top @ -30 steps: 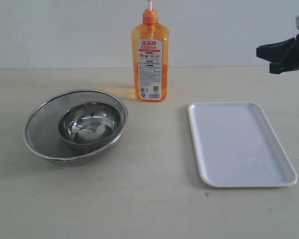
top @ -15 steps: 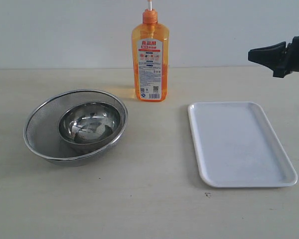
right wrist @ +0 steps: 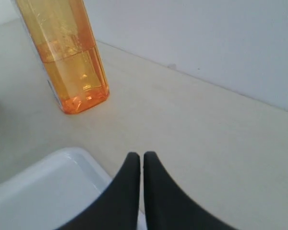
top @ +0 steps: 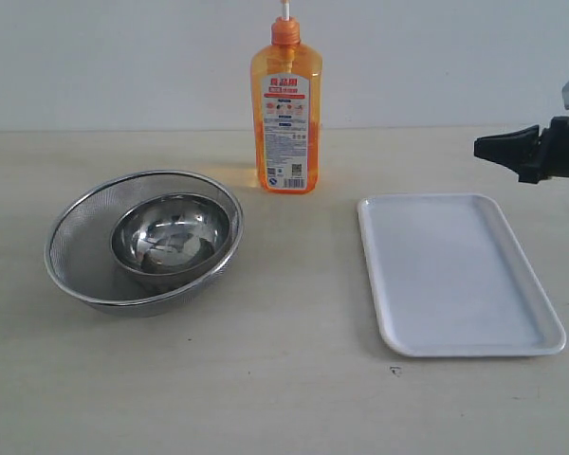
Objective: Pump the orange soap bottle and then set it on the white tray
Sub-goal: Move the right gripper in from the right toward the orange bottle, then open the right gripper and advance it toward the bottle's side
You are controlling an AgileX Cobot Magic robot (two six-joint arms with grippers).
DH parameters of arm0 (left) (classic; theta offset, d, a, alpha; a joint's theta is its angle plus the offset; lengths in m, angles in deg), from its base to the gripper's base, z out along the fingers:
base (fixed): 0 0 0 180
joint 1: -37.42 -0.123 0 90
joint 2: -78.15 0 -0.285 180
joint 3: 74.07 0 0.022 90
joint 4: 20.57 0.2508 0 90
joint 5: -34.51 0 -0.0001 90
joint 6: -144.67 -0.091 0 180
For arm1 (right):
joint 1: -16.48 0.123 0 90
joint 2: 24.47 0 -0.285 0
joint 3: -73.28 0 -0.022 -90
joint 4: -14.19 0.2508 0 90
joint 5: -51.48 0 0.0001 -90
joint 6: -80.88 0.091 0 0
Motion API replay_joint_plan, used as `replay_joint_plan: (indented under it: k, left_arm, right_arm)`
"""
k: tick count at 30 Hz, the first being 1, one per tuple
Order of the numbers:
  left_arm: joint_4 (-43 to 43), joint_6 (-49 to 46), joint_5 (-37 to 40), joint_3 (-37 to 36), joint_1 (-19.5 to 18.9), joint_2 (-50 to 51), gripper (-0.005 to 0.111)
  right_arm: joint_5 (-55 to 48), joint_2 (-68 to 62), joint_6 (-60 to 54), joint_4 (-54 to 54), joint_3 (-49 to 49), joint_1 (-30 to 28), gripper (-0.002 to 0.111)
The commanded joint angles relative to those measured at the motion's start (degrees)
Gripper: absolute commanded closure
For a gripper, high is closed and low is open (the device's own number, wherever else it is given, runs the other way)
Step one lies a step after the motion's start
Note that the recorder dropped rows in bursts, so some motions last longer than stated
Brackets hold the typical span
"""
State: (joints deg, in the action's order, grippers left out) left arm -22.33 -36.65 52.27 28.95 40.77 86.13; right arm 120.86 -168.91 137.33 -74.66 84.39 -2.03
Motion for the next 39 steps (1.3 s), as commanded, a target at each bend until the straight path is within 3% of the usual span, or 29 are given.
replay_joint_plan:
  k: [1, 15, 21, 26, 30, 33, 39]
  left_arm:
    - [-0.6, 0.4, -0.2, -0.2, -0.2, -0.2, 0.102]
    - [-0.6, 0.4, -0.2, -0.2, -0.2, -0.2, 0.102]
    - [-0.6, 0.4, -0.2, -0.2, -0.2, -0.2, 0.102]
    - [-0.6, 0.4, -0.2, -0.2, -0.2, -0.2, 0.102]
    - [-0.6, 0.4, -0.2, -0.2, -0.2, -0.2, 0.102]
    - [-0.6, 0.4, -0.2, -0.2, -0.2, -0.2, 0.102]
    - [-0.6, 0.4, -0.2, -0.2, -0.2, -0.2, 0.102]
  right_arm:
    - [0.6, 0.0, -0.4, -0.6, 2.1, 0.3, 0.108]
    - [0.6, 0.0, 1.9, -3.7, 15.0, 9.2, 0.108]
    - [0.6, 0.0, 2.5, -4.0, 15.7, 12.4, 0.108]
    - [-10.5, 0.0, 5.2, -6.1, 15.7, 16.3, 0.108]
    - [-13.4, 0.0, 6.3, -8.1, 15.7, 18.9, 0.108]
    - [-15.0, 0.0, 7.4, -8.0, 15.7, 19.6, 0.100]
    - [-17.5, 0.0, 10.3, -7.3, 15.7, 19.6, 0.063]
